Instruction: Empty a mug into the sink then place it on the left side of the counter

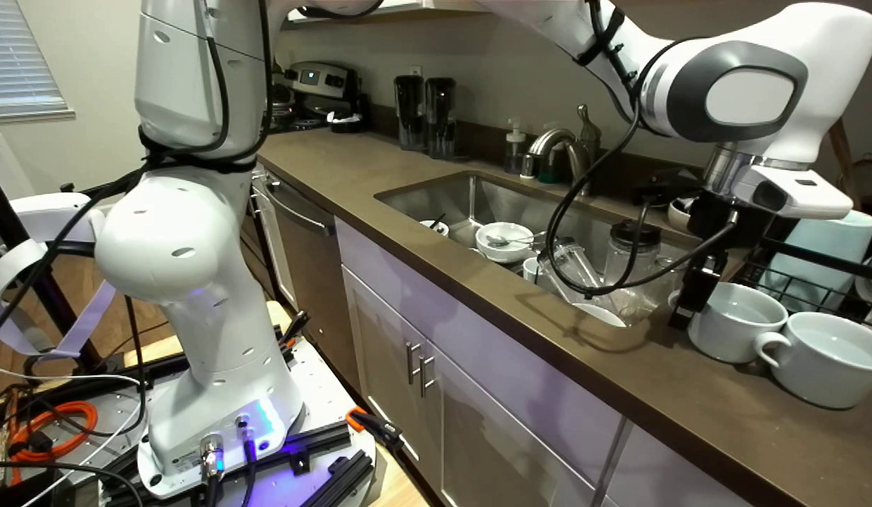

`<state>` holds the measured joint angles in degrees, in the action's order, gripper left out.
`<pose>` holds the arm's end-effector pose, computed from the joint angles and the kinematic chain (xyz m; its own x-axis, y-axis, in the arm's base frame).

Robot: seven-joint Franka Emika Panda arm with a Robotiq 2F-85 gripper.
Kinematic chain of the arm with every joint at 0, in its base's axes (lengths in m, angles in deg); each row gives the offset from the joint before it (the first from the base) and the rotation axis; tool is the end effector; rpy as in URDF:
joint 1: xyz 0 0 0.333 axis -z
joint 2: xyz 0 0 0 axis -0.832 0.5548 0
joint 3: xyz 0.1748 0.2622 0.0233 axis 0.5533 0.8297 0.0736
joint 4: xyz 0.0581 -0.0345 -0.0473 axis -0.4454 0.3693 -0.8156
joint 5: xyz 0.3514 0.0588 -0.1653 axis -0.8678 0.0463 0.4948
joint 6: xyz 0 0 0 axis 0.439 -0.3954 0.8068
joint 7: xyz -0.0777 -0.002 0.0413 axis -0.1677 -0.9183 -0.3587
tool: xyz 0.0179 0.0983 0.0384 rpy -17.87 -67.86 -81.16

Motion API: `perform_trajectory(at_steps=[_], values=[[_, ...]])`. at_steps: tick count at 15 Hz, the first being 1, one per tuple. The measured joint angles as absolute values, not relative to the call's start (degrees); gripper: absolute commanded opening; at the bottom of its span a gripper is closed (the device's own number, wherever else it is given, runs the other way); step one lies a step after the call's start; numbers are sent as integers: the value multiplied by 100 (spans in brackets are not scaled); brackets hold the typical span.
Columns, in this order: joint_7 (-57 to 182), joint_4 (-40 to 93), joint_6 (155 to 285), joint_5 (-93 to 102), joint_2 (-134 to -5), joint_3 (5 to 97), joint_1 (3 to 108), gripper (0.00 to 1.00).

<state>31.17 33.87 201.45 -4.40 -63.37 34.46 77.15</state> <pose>0.4974 -0.4029 0.3549 0.1921 -0.9803 -0.0468 -0.9768 -0.1955 0.0869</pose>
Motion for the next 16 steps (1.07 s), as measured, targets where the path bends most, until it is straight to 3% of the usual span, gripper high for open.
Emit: perform_trajectory(at_steps=[2,3,4,5,10,11,12,15,16], values=[[3117,3366,20145,-440,-6338,3433,7715,68],[3117,3354,20145,-440,-6338,3422,7715,61],[3117,3342,20145,-440,-6338,3409,7715,42],[3117,3330,20144,-440,-6342,3408,7714,38],[3117,3326,20133,-440,-6398,3404,7712,47],[3117,3326,20133,-439,-6405,3400,7712,45],[3117,3326,20133,-439,-6409,3392,7712,50],[3117,3326,20133,-439,-6413,3374,7712,47],[3117,3326,20133,-439,-6413,3374,7712,31]])
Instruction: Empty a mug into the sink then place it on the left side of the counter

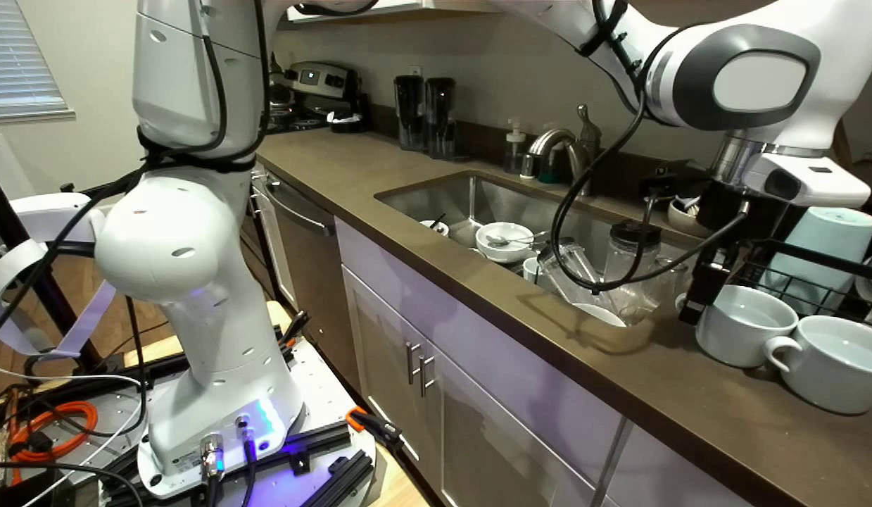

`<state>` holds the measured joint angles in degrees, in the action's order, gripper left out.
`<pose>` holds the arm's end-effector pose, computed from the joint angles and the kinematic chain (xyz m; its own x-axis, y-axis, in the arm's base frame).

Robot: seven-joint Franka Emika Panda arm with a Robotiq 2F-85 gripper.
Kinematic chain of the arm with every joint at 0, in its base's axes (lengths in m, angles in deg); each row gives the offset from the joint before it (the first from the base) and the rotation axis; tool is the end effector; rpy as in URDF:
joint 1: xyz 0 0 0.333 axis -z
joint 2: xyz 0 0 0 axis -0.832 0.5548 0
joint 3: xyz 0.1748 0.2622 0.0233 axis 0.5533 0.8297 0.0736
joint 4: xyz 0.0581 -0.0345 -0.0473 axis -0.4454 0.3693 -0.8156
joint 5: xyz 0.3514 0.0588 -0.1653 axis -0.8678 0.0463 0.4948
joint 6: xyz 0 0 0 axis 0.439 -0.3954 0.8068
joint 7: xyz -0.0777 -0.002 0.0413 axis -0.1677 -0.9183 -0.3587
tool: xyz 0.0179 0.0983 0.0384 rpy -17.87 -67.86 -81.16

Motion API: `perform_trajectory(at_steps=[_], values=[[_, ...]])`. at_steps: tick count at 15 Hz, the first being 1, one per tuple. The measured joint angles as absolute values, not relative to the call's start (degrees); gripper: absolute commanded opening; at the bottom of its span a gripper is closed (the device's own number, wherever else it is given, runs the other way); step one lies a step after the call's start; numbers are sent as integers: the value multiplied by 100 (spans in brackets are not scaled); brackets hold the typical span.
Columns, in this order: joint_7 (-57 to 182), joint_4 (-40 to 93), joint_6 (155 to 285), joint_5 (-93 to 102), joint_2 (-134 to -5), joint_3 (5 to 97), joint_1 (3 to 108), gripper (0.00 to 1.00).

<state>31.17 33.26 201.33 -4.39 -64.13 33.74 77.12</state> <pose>0.4947 -0.4092 0.3685 0.1832 -0.9826 -0.0292 -0.9801 -0.1849 0.0729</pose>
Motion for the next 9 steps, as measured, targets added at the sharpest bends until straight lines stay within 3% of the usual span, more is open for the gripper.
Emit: perform_trajectory(at_steps=[1,6,9], values=[[3117,3326,20133,-439,-6414,3374,7712,42],[3117,3327,20133,-439,-6414,3374,7708,48],[3117,3336,20133,-439,-6414,3372,7710,62]])
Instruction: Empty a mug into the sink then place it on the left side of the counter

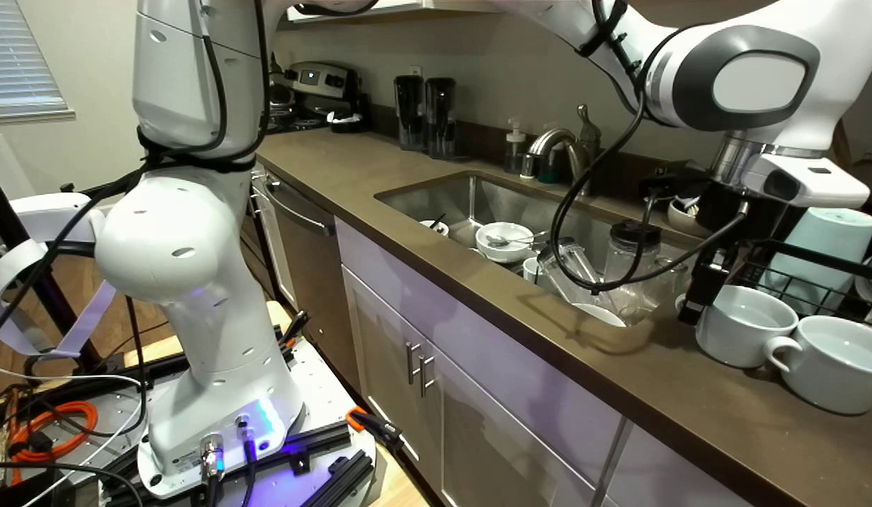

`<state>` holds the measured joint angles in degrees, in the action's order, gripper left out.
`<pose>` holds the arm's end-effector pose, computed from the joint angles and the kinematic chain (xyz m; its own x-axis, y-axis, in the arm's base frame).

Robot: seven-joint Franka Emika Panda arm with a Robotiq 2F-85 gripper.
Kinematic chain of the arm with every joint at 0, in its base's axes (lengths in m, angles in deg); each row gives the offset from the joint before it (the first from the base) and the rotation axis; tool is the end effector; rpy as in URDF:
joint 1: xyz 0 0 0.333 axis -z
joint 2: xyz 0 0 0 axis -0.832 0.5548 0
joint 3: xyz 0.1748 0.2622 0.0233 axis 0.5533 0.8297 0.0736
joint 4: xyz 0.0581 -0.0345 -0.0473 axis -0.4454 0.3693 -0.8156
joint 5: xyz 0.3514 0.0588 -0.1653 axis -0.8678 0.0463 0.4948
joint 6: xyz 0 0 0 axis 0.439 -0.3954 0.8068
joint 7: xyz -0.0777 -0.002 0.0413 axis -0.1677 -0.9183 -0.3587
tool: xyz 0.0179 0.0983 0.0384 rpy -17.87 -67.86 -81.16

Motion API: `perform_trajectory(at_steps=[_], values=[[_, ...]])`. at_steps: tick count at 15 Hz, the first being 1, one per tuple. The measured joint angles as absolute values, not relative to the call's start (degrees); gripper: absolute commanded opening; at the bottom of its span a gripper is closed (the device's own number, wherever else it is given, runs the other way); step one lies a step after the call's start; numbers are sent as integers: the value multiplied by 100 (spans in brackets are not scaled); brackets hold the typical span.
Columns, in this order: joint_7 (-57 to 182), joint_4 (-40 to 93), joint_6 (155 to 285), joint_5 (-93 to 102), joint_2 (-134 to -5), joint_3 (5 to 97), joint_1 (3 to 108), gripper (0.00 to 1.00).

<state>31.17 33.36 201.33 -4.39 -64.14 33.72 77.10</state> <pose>0.4944 -0.4090 0.3679 0.1829 -0.9827 -0.0304 -0.9800 -0.1847 0.0739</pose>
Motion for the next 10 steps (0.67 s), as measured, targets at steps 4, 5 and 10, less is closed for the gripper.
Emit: perform_trajectory(at_steps=[4,5,10], values=[[3117,3381,20133,-439,-6413,3360,7712,51],[3117,3393,20133,-439,-6413,3356,7712,34],[3117,3406,20127,-439,-6412,3360,7705,6]])
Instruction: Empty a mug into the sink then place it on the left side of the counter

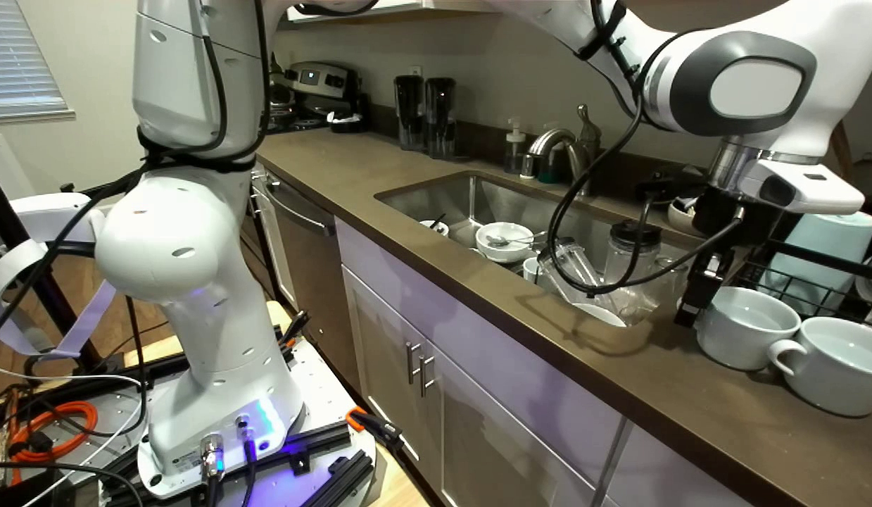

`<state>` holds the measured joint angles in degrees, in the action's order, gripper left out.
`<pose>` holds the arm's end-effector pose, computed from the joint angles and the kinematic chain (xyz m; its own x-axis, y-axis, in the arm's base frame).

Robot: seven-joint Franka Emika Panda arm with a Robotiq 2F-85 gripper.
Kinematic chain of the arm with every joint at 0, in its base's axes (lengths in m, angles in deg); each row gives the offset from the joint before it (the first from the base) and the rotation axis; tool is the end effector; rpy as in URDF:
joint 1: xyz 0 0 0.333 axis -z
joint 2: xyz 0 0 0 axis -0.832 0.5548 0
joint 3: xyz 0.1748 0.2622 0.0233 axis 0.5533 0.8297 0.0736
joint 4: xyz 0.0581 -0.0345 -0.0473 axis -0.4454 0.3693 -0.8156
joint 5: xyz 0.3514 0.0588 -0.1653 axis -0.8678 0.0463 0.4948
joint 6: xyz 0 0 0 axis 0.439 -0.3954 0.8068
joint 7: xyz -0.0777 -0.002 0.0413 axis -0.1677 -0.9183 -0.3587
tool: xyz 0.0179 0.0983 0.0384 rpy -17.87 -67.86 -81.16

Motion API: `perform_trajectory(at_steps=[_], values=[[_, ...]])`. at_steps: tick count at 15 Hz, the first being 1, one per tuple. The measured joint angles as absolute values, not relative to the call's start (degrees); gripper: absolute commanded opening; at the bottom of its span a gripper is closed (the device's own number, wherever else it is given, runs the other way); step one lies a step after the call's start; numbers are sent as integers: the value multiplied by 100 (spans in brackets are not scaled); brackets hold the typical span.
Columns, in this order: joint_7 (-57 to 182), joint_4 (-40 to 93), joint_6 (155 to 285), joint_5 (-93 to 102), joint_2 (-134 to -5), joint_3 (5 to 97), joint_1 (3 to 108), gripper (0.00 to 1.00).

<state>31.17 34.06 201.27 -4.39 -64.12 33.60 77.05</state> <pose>0.4912 -0.4081 0.3623 0.1799 -0.9829 -0.0402 -0.9797 -0.1827 0.0827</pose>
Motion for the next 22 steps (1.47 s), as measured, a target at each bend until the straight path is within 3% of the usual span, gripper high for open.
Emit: perform_trajectory(at_steps=[2,12,22], values=[[3117,3404,20125,-440,-6413,3359,7706,2],[3117,3507,20125,-423,-6501,3359,7651,4],[3117,4513,19947,-76,-7554,3432,7222,4]])
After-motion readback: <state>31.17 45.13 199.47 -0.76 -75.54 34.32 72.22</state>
